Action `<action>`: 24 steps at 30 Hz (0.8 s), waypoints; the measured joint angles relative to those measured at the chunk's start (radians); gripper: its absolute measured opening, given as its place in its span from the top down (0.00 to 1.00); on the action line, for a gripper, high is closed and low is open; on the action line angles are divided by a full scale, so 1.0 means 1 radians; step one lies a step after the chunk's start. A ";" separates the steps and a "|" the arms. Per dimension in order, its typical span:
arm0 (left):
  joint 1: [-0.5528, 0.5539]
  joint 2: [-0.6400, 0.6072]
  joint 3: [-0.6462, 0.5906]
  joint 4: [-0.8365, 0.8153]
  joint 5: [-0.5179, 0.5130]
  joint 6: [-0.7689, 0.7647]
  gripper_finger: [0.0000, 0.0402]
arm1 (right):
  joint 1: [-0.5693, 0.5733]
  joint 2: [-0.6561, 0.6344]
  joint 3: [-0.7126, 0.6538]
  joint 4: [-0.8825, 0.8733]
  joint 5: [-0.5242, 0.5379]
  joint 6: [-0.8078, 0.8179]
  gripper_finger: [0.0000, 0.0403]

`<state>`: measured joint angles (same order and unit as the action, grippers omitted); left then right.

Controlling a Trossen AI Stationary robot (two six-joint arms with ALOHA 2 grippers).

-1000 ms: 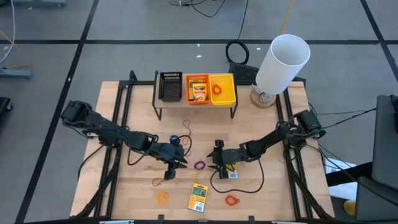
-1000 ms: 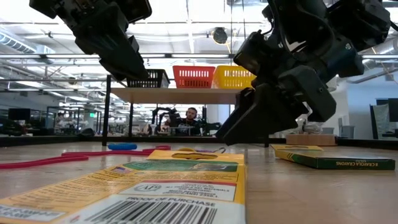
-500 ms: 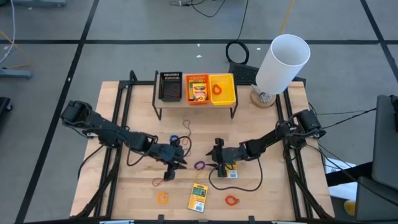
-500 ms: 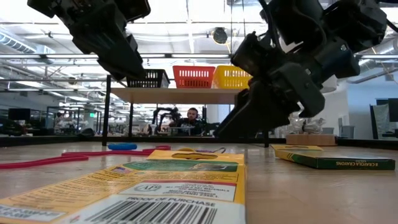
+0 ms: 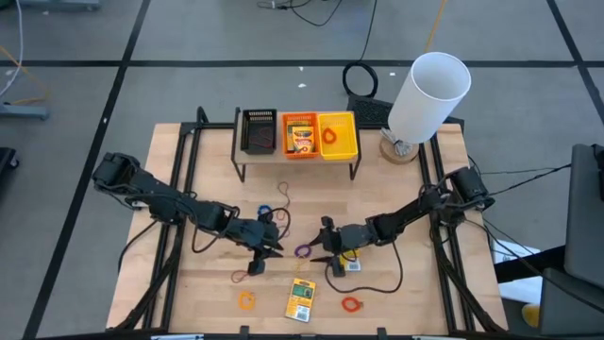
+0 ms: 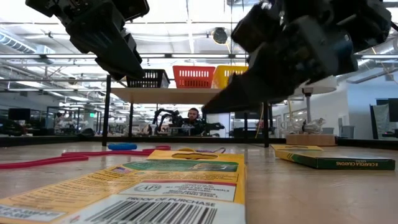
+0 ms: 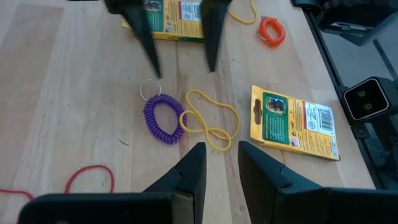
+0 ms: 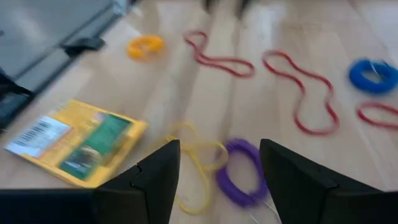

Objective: Pick & Place Office Desk Supplies
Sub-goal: Put the purple spring keychain into the yellow bin on the shelf

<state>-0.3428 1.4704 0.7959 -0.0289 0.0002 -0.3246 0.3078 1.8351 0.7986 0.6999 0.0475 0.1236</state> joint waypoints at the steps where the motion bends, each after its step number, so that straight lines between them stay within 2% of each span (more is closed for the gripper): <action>1: 0.000 0.000 0.000 -0.001 0.000 0.000 0.80 | 0.004 0.000 0.000 0.013 -0.001 -0.005 0.48; 7: 0.000 0.000 0.000 -0.004 0.000 -0.001 0.80 | 0.015 0.002 0.036 0.003 0.003 -0.005 0.48; 11: 0.000 0.000 0.000 -0.006 0.000 -0.001 0.80 | 0.026 0.078 0.112 -0.019 -0.001 -0.033 0.48; 15: 0.000 0.000 0.000 -0.030 0.001 -0.015 0.80 | 0.027 0.156 0.195 -0.095 -0.051 -0.038 0.48; 18: 0.000 0.000 0.000 -0.061 0.003 -0.028 0.80 | 0.015 0.187 0.214 -0.169 -0.051 -0.039 0.48; 24: -0.010 0.000 0.000 -0.082 0.002 -0.044 0.80 | -0.012 0.183 0.216 -0.175 -0.050 -0.039 0.48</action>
<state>-0.3532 1.4704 0.7963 -0.1111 0.0017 -0.3683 0.2963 2.0186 1.0142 0.5251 -0.0029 0.0847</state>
